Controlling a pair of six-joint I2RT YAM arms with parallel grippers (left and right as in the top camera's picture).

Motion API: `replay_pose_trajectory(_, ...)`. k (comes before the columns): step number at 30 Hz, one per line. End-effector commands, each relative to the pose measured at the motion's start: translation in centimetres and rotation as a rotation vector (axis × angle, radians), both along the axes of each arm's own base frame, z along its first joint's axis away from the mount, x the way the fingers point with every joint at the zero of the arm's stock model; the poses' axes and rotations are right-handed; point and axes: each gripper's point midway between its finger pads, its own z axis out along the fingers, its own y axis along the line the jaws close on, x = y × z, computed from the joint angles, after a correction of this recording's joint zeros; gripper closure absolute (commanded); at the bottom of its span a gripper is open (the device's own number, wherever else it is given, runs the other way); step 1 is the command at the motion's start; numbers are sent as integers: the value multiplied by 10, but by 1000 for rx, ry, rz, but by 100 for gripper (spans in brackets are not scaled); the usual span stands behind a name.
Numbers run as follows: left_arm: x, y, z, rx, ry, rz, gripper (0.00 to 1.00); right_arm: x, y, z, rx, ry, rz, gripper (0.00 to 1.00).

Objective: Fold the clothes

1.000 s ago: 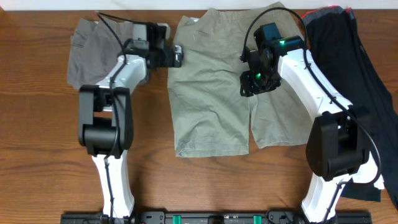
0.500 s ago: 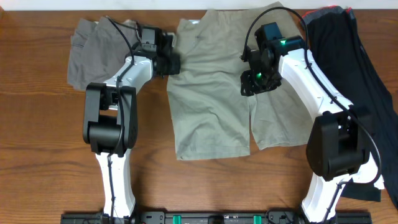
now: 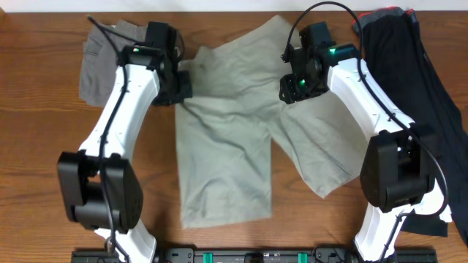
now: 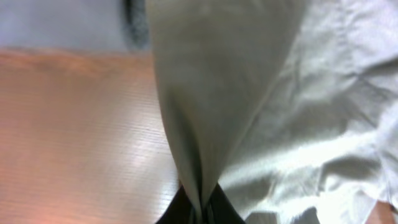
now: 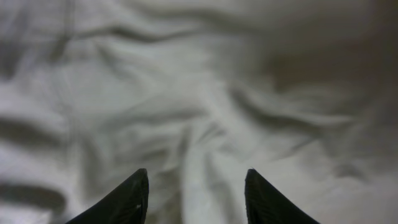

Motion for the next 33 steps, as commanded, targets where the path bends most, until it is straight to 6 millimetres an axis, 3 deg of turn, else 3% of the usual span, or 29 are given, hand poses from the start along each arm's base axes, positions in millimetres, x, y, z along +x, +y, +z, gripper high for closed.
replay_pose_trajectory(1,-15,27,0,128,57,113,94,-8,-6,-10,2,19,-38,54)
replay_pose_trajectory(9,-39,34,-2,166,154,117,94,-50,-14,-45,-22,171,-55,75)
replay_pose_trajectory(11,-44,44,-1,220,166,167,94,-59,-16,-52,-31,200,-55,81)
replay_pose_trajectory(16,-51,57,2,294,181,202,91,-63,-25,-74,-36,195,-90,90)
replay_pose_trajectory(19,-50,58,2,293,179,199,48,-53,-36,-81,-44,156,-140,92)
replay_pose_trajectory(20,-50,59,2,293,177,204,40,-48,-41,-82,-55,138,-161,92)
replay_pose_trajectory(22,-48,61,2,290,173,212,32,-35,-53,-84,-81,88,-212,92)
replay_pose_trajectory(27,-45,72,2,283,162,248,26,13,-75,-91,-81,-70,-310,90)
replay_pose_trajectory(33,-37,79,2,274,131,273,26,58,-74,-124,-36,-198,-337,92)
